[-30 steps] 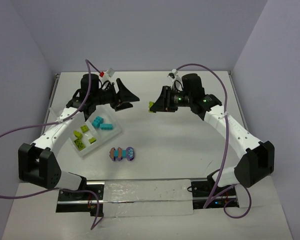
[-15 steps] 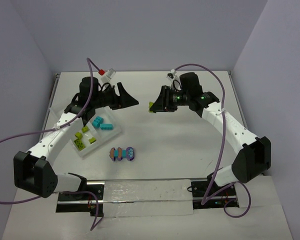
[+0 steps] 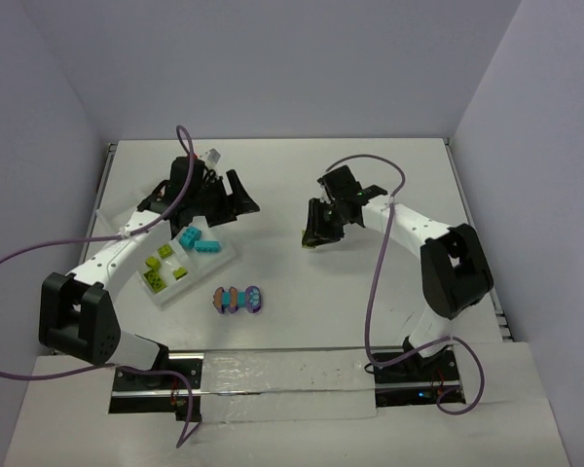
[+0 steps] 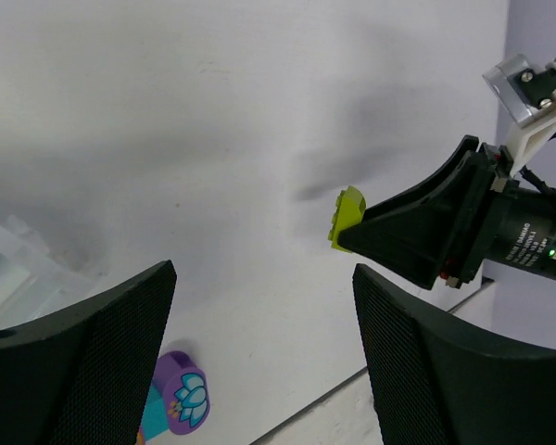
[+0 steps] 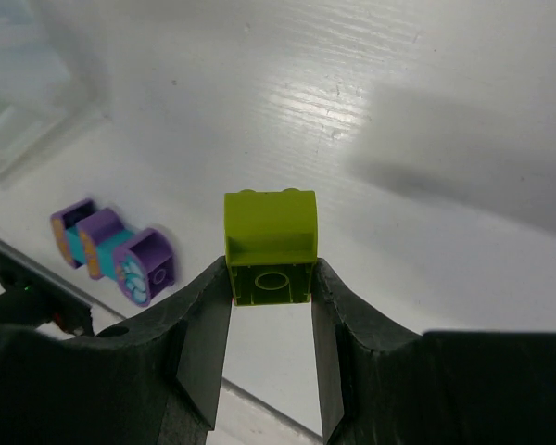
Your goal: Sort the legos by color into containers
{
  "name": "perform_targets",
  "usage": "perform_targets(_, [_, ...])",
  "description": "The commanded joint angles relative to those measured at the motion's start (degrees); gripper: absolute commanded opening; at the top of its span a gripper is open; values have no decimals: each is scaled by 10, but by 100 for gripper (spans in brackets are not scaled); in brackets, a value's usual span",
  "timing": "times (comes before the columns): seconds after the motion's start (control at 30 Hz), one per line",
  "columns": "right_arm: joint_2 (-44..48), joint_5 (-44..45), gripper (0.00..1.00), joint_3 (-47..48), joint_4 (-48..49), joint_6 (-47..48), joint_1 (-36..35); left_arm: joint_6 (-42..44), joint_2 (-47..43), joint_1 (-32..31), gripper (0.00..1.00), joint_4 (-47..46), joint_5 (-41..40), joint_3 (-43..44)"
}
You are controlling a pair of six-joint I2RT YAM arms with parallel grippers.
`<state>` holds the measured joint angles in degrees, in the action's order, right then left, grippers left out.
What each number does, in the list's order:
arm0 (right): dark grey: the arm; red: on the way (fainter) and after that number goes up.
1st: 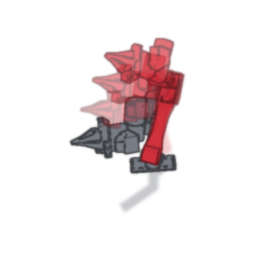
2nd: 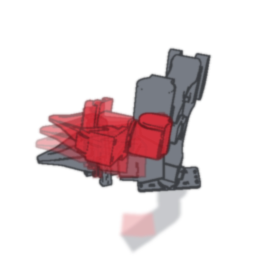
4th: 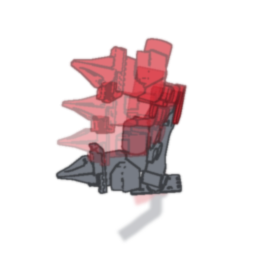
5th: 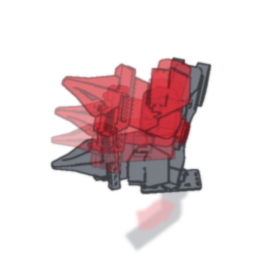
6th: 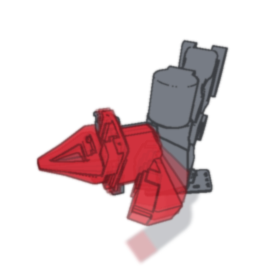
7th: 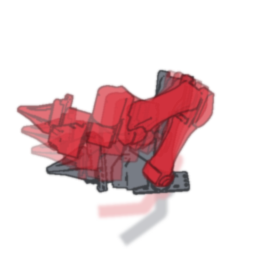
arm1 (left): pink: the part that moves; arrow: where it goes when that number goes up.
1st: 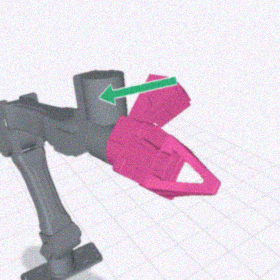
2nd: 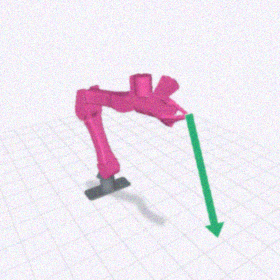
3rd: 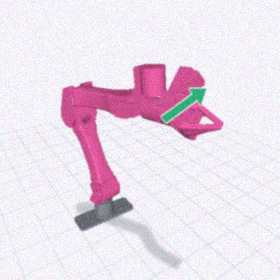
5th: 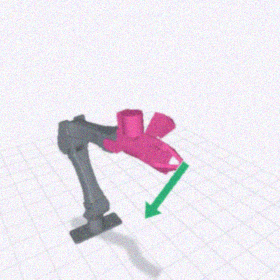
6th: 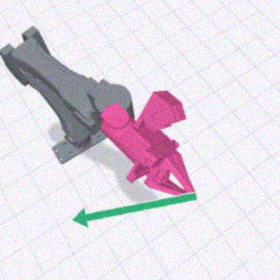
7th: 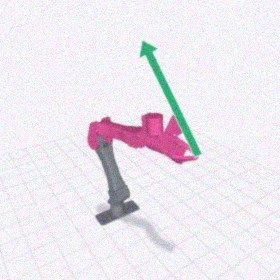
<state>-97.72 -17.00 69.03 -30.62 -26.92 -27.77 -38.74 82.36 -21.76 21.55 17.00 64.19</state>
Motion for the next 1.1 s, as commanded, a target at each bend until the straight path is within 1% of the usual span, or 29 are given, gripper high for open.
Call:
perform_targets(0.0, [-26, 61, 8, -4, 66, -17, -31, -7, 1, -1, 86, 48, -51, 35])
perform_targets(0.07, [-41, 64, 13, -5, 74, -18, -36, -8, 0, -1, 87, 48, -53, 32])
perform_targets(0.13, [-56, 57, 33, -12, 99, -22, -44, 1, 7, -1, 88, 56, -30, 37])
perform_targets(0.17, [-58, 57, 36, -14, 101, -25, -47, 8, 19, -2, 89, 71, -28, 44])
perform_targets(0.2, [-64, 59, 50, -14, 108, -28, -52, 14, 40, -6, 89, 97, -23, 71])
perform_targets(0.23, [-64, 59, 52, -12, 109, -28, -56, 17, 43, -7, 89, 110, -22, 74])
perform_targets(0.27, [-69, 58, 62, -4, 105, -27, -58, 20, 50, -11, 98, 125, -34, 88])
perform_targets(0.33, [-63, 60, 79, 8, 97, -26, -59, 19, 49, -13, 99, 131, -49, 90])
perform_targets(0.37, [-58, 63, 84, 12, 94, -24, -59, 18, 47, -14, 99, 132, -54, 88])
perform_targets(0.43, [-42, 72, 85, 16, 91, -15, -56, 14, 43, -15, 99, 135, -63, 85])
perform_targets(0.53, [17, 92, 85, -2, 85, -16, -20, 12, 51, -32, 99, 154, -101, 87])
perform_targets(0.57, [34, 93, 85, -21, 87, -23, -8, 14, 57, -48, 99, 160, -122, 91])
perform_targets(0.63, [82, 96, 85, -56, 95, -32, 29, 14, 74, -76, 99, 169, -136, 110])
perform_targets(0.7, [131, 106, 85, -92, 99, -37, 65, 7, 100, -110, 99, 169, -138, 126])
perform_targets(0.83, [215, 132, 85, -128, 90, -35, 107, -10, 153, -164, 99, 150, -156, 161])
perform_targets(0.93, [250, 145, 85, -150, 85, -36, 122, -8, 215, -193, 99, 152, -166, 198])
perform_targets(1.07, [278, 146, 86, -162, 84, -39, 128, 13, 277, -209, 98, 165, -210, 255])
